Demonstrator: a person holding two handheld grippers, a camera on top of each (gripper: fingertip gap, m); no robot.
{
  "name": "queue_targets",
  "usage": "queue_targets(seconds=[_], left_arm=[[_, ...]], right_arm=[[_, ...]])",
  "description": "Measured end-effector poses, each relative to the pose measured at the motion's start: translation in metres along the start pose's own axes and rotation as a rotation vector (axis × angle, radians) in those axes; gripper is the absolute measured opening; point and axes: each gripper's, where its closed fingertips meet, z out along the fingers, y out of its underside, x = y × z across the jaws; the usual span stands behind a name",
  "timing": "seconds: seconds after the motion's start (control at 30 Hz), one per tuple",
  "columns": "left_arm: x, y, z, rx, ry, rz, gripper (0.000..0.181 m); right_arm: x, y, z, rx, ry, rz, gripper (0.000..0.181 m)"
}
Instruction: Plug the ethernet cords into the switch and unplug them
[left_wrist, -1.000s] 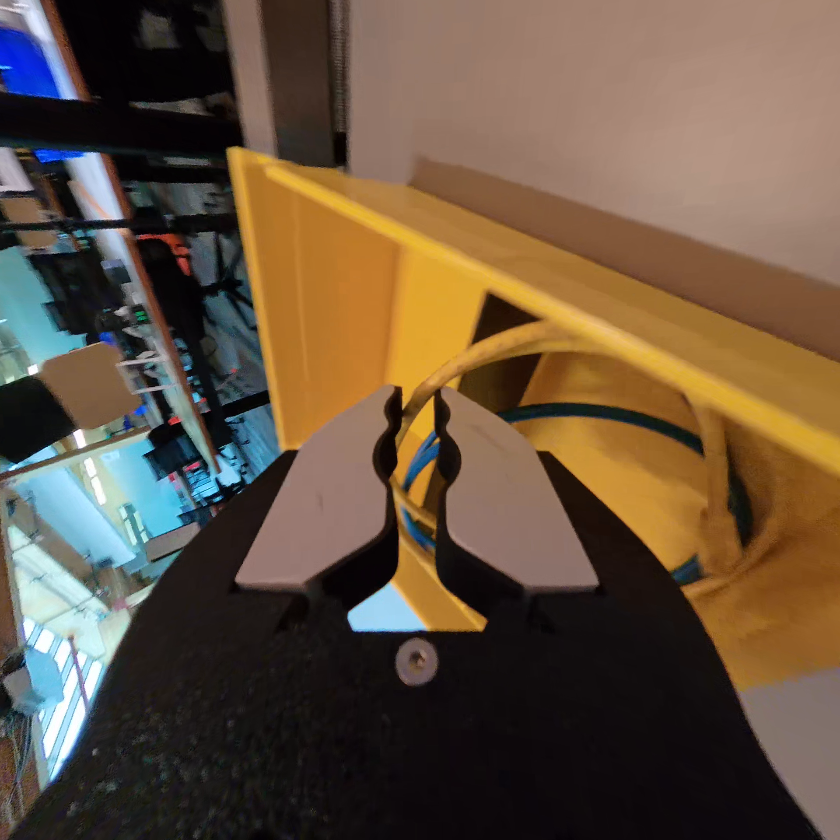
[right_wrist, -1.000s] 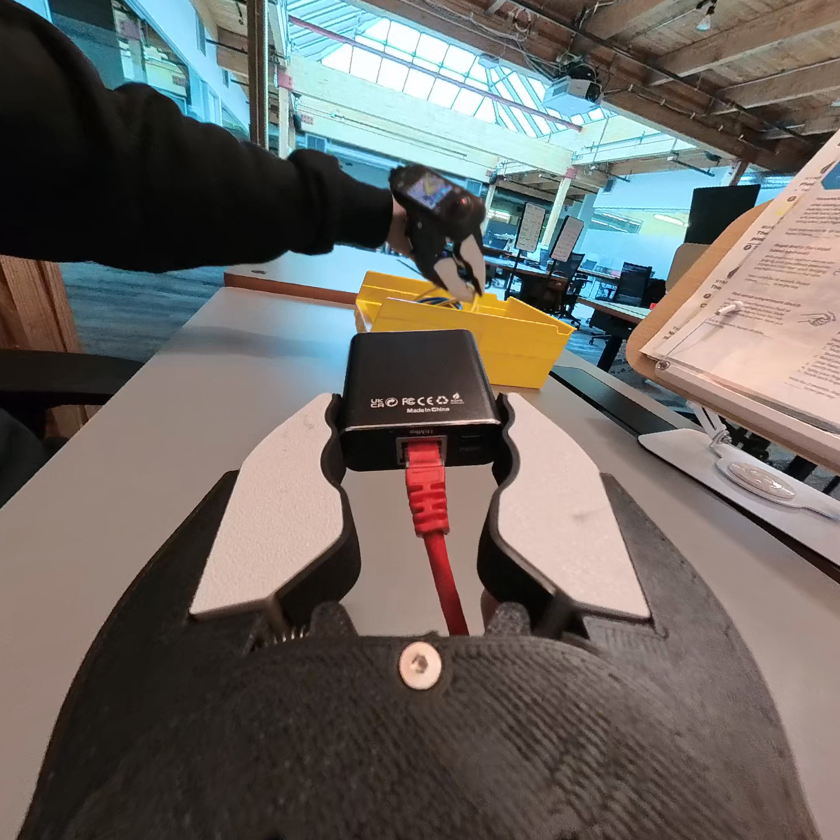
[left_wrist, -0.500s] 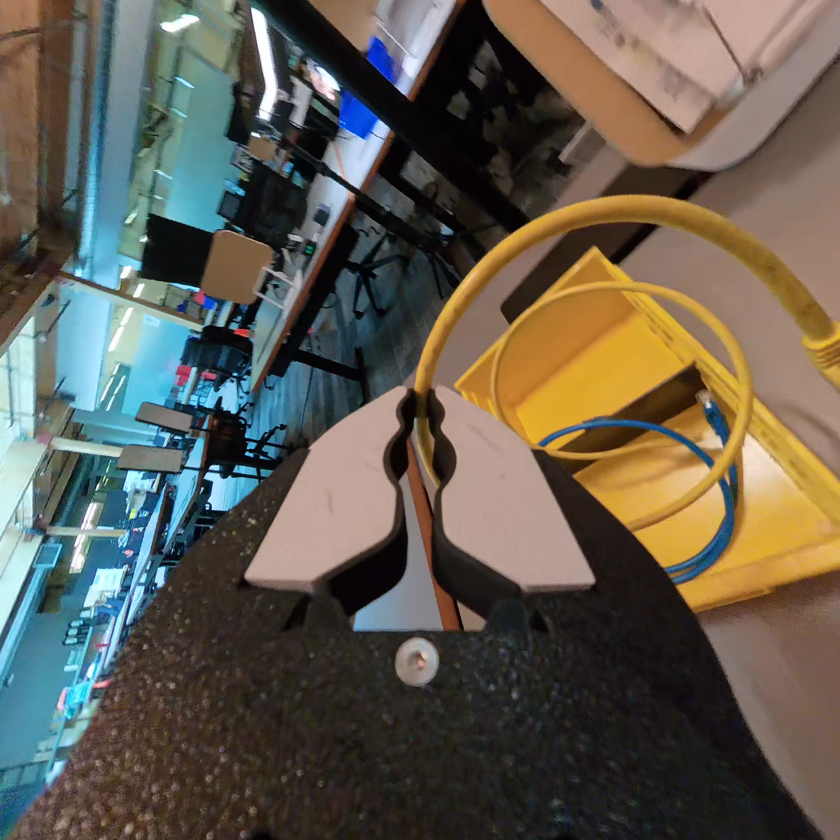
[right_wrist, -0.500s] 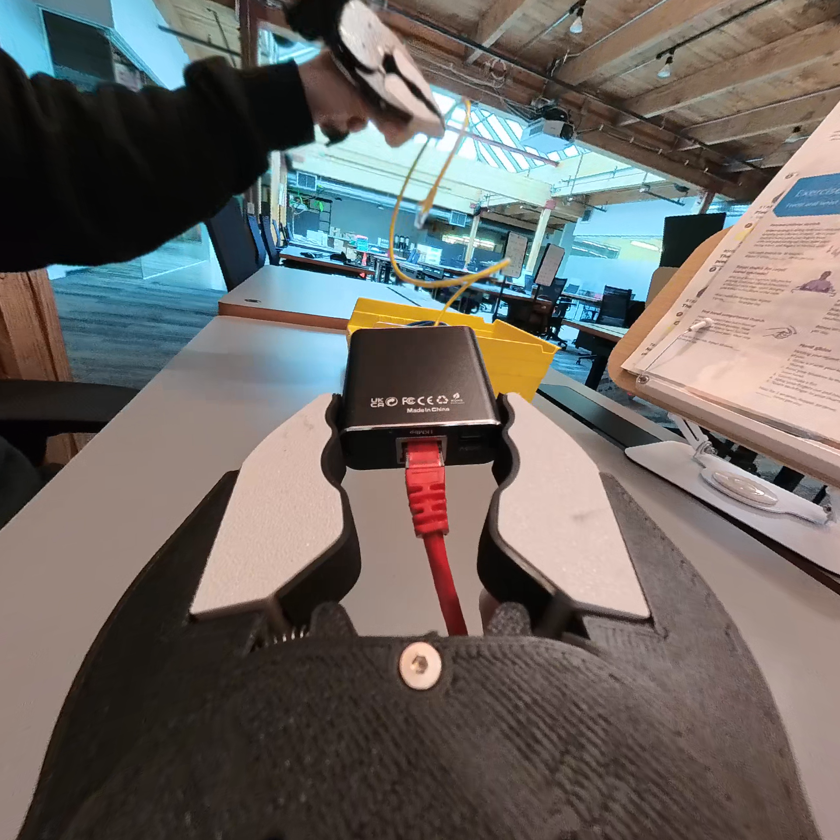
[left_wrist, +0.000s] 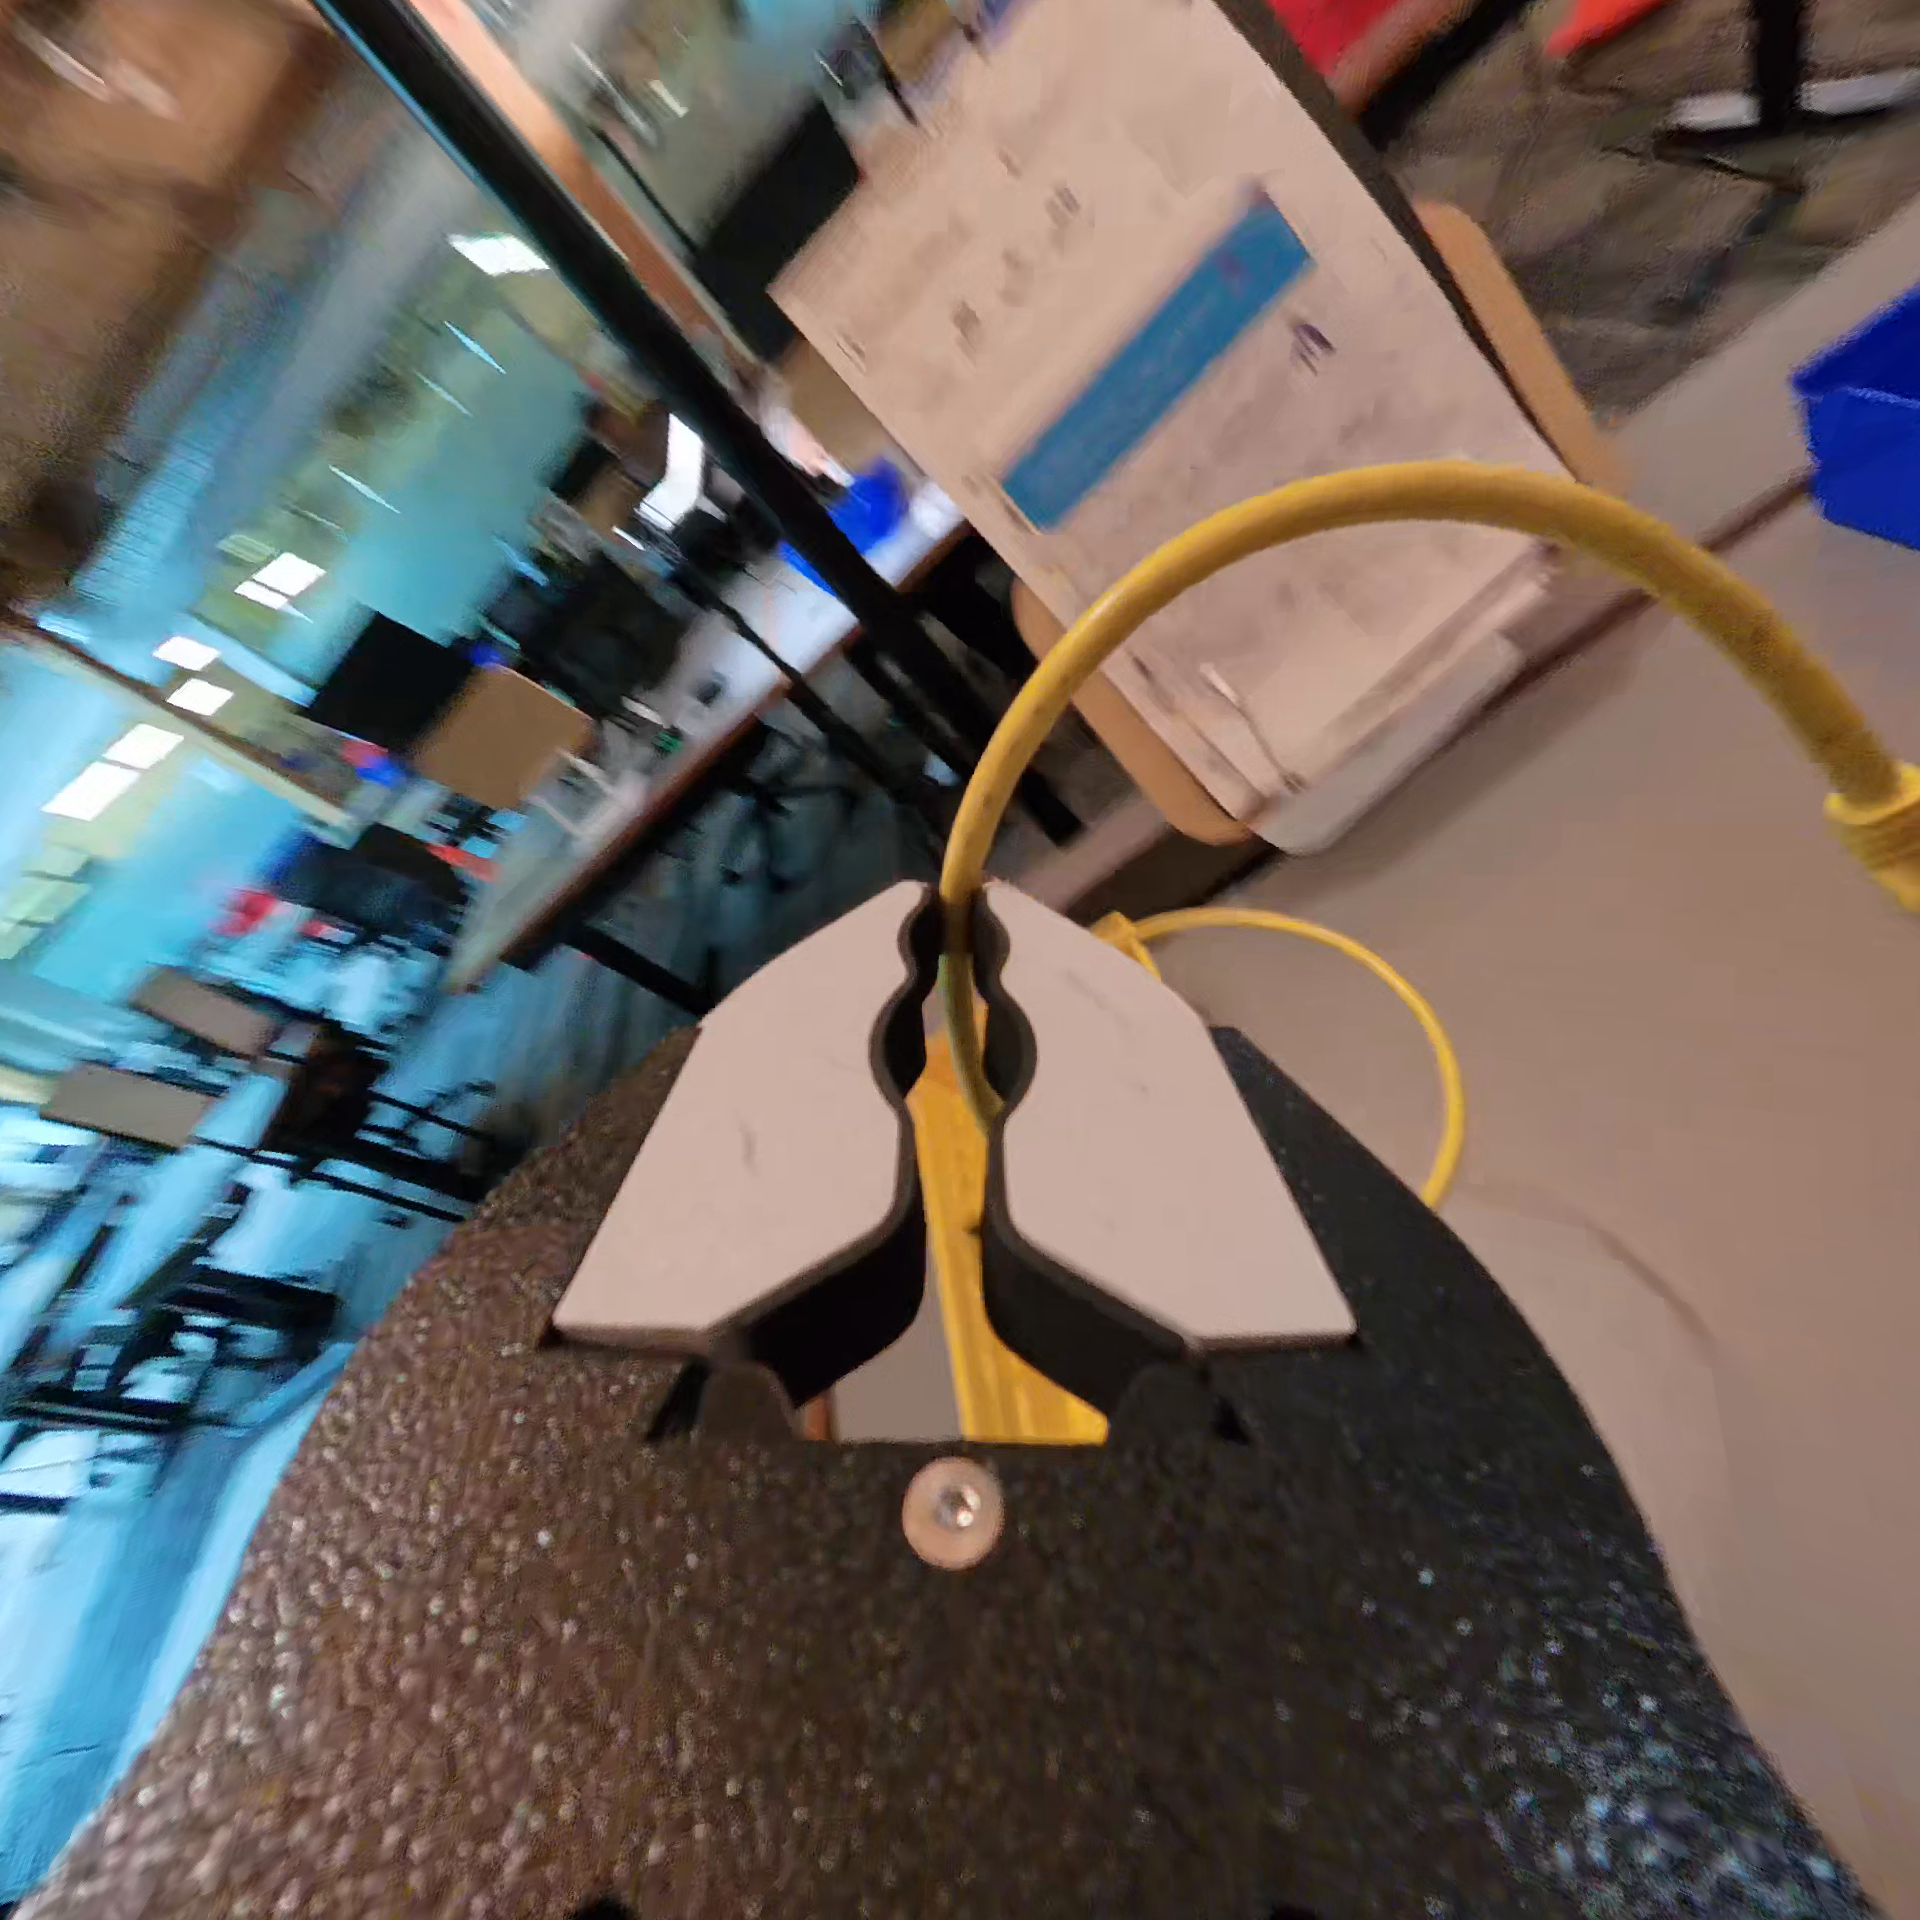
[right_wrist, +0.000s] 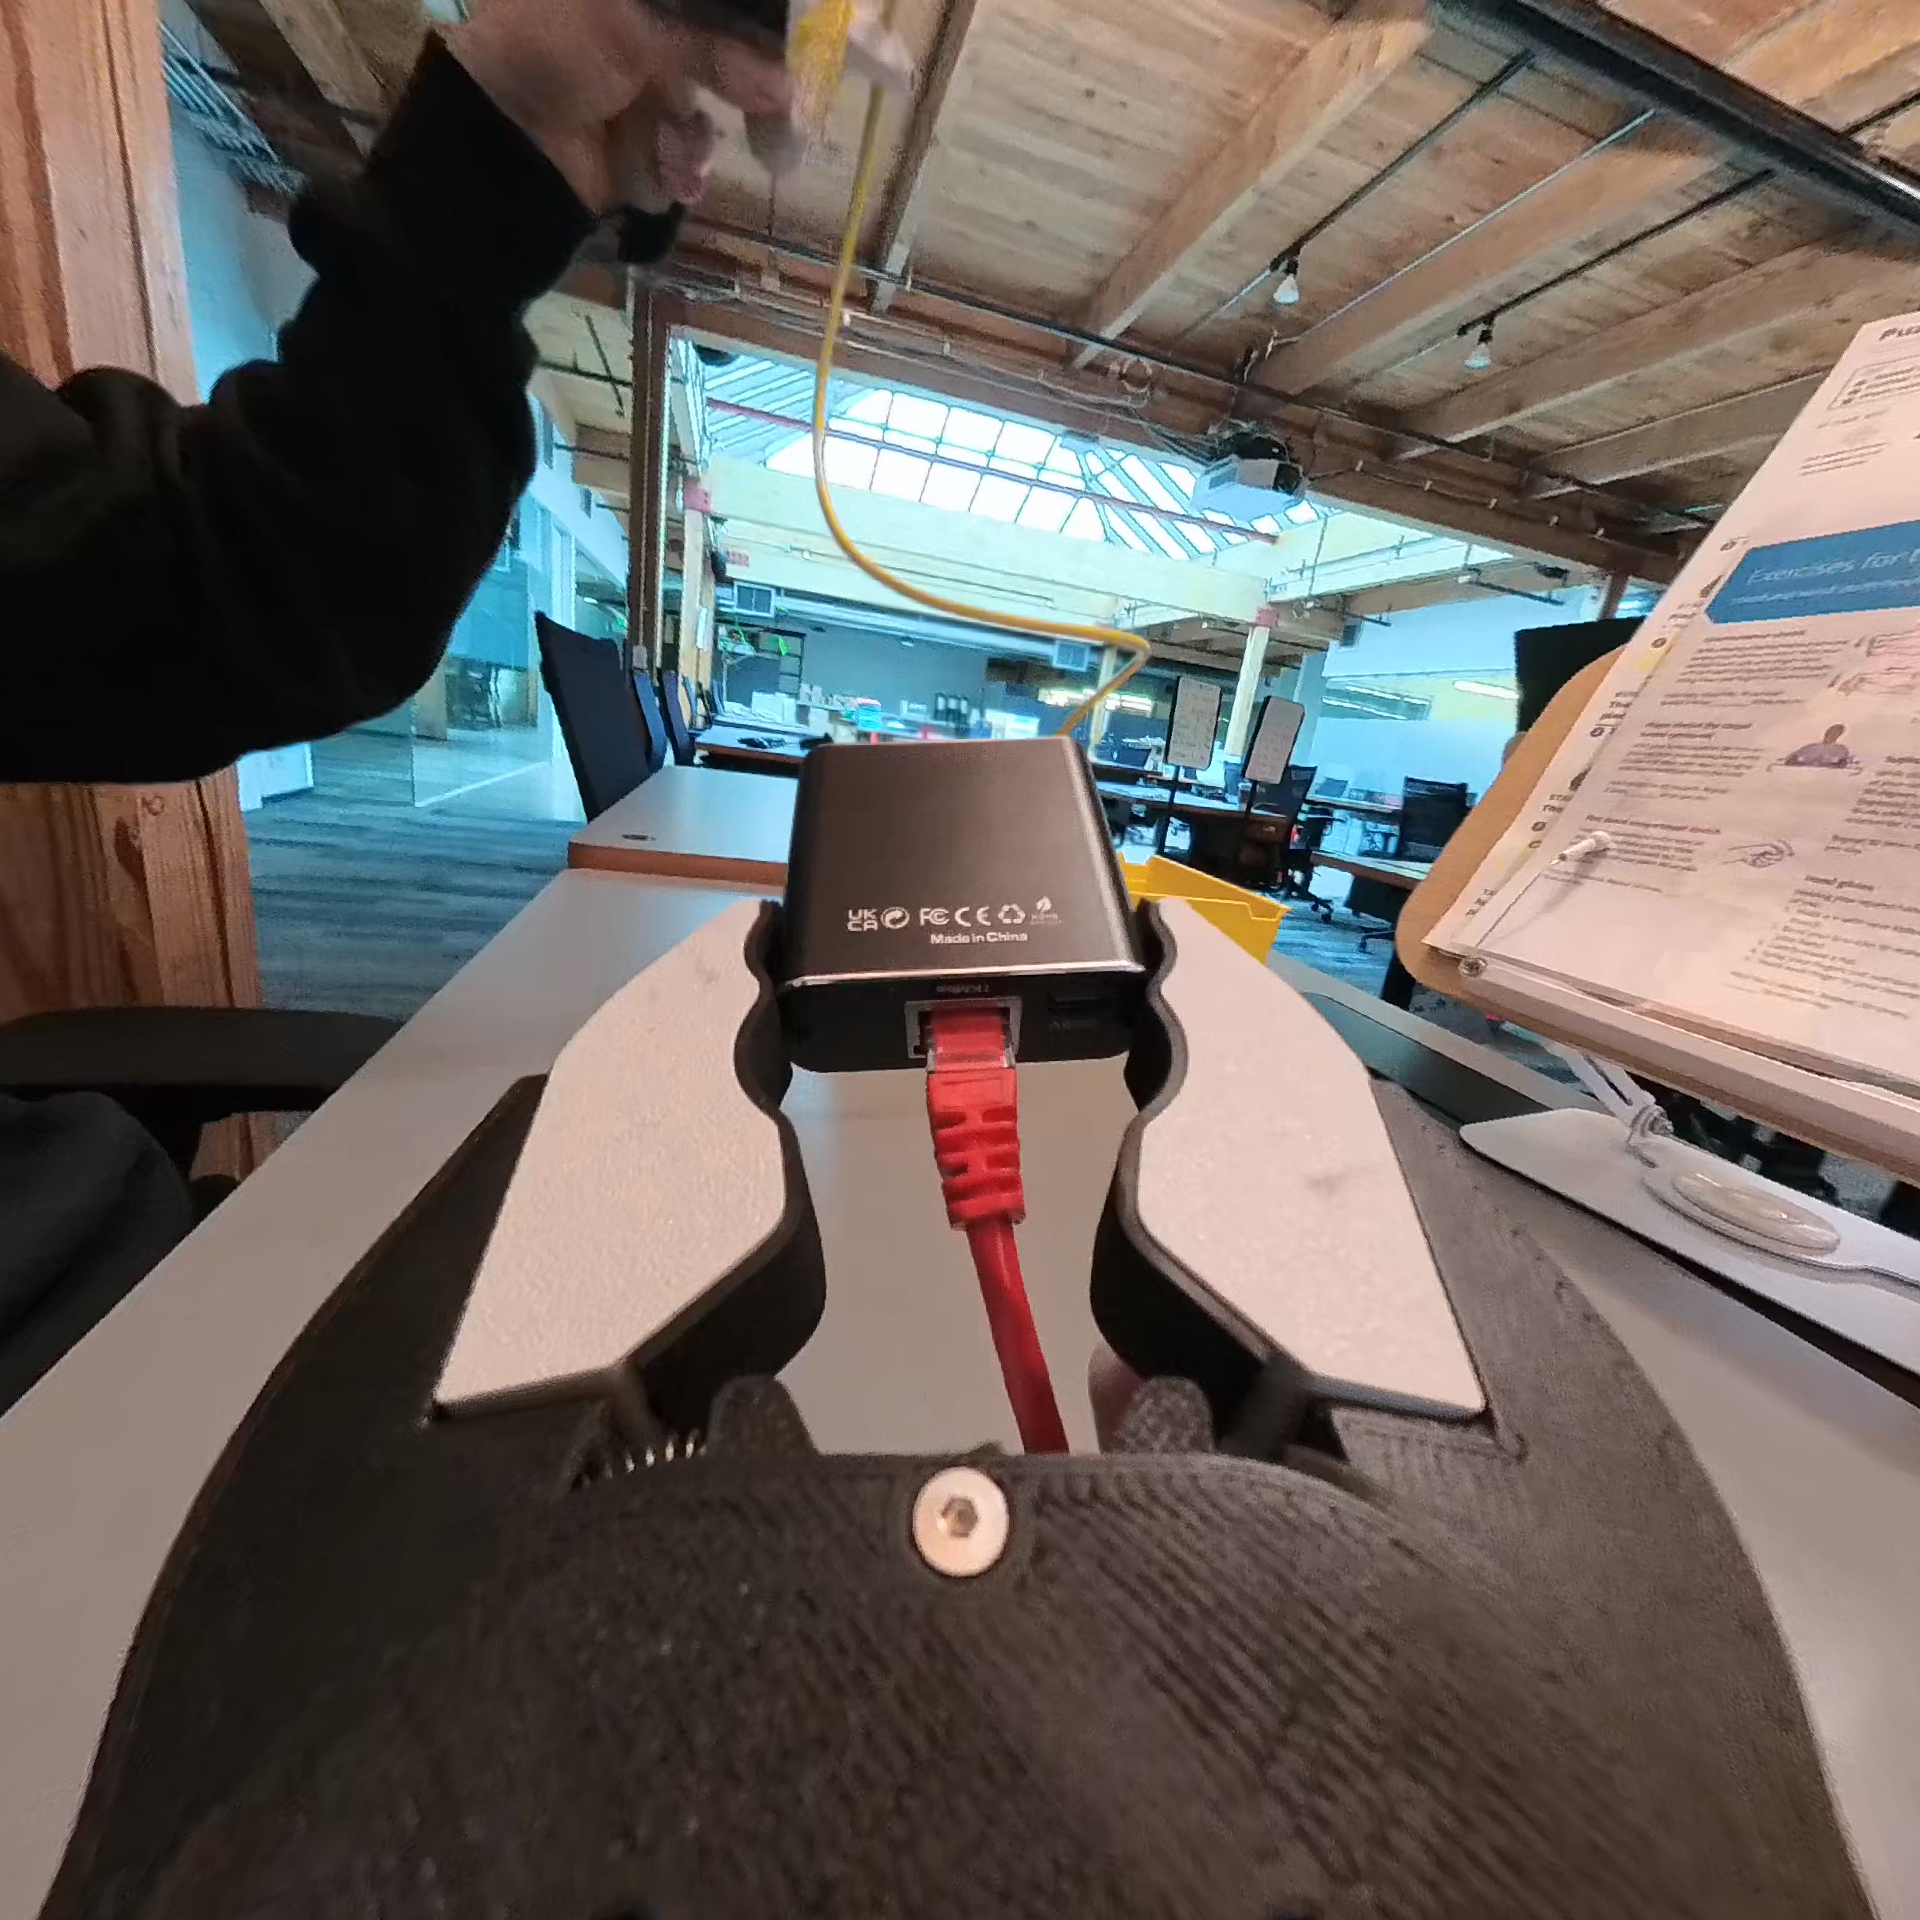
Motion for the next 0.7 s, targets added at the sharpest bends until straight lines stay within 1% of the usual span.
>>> queue_targets(seconds=[0.07, 0.13, 0.2, 0.27, 0.33, 0.43, 0.57, 0.7], left_arm=[[-0.017, -0.029, -0.015, 0.085, -0.106, 0.016, 0.004], [-0.028, -0.053, -0.024, 0.131, -0.155, 0.033, 0.004], [-0.040, -0.071, -0.029, 0.158, -0.233, 0.058, 0.004], [-0.043, -0.084, -0.028, 0.174, -0.259, 0.074, 0.004], [-0.048, -0.094, -0.027, 0.185, -0.304, 0.100, 0.004], [-0.073, -0.105, -0.028, 0.185, -0.445, 0.140, 0.004], [-0.100, -0.111, -0.022, 0.196, -0.497, 0.116, 0.004], [-0.131, -0.119, -0.037, 0.216, -0.587, 0.111, 0.004]], right_arm=[[-0.001, -0.004, -0.002, 0.025, -0.013, 0.009, 0.064], [-0.004, -0.009, -0.003, 0.056, -0.035, 0.016, 0.064], [-0.008, -0.015, -0.005, 0.090, -0.068, 0.027, 0.064], [-0.011, -0.018, -0.005, 0.105, -0.088, 0.027, 0.064], [-0.012, -0.016, -0.005, 0.093, -0.089, 0.027, 0.064], [-0.011, -0.014, -0.004, 0.084, -0.081, 0.025, 0.064], [-0.009, -0.012, -0.004, 0.073, -0.074, 0.021, 0.064], [-0.009, -0.008, -0.002, 0.050, -0.073, 0.015, 0.064]])
